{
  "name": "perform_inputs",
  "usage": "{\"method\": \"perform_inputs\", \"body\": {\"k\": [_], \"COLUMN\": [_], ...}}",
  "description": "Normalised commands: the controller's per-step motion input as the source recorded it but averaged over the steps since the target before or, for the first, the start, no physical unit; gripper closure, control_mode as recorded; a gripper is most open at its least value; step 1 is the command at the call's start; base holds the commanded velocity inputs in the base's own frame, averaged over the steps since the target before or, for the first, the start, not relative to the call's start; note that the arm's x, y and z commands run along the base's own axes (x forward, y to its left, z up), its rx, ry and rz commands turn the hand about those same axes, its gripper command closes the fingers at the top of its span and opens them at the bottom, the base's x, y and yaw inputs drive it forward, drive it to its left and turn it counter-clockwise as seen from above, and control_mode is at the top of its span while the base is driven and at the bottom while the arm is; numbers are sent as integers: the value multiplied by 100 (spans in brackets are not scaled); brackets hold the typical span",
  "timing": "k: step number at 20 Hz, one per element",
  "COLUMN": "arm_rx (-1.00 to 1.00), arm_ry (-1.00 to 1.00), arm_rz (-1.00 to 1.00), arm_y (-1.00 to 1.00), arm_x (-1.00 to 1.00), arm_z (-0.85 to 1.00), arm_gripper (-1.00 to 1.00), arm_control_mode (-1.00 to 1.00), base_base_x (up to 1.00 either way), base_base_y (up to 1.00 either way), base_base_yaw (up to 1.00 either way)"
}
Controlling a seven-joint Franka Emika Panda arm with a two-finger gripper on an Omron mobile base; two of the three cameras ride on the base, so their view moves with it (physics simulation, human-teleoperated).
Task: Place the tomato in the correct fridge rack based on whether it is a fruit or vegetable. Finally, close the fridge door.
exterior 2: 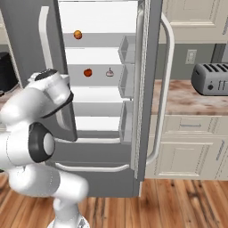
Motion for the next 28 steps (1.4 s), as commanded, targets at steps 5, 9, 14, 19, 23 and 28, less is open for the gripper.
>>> {"method": "perform_inputs", "body": {"k": [5, 9, 14, 19, 23, 28], "arm_rx": [-1, -7, -2, 1, 0, 0], "arm_ry": [-5, 1, 6, 4, 0, 1], "arm_rz": [-14, -40, -37, -1, 0, 15], "arm_y": [-8, -23, -34, -16, 0, 1], "arm_x": [7, 92, 98, 21, -4, -16], "arm_z": [20, 0, 0, 0, 0, -3], "arm_gripper": [-100, -100, -100, -100, -100, -100], "arm_control_mode": [-100, -100, -100, -100, -100, -100], "base_base_x": [0, 0, 0, 0, 0, 0], "base_base_y": [0, 0, 0, 0, 0, 0], "base_base_yaw": [0, 0, 0, 0, 0, 0]}}
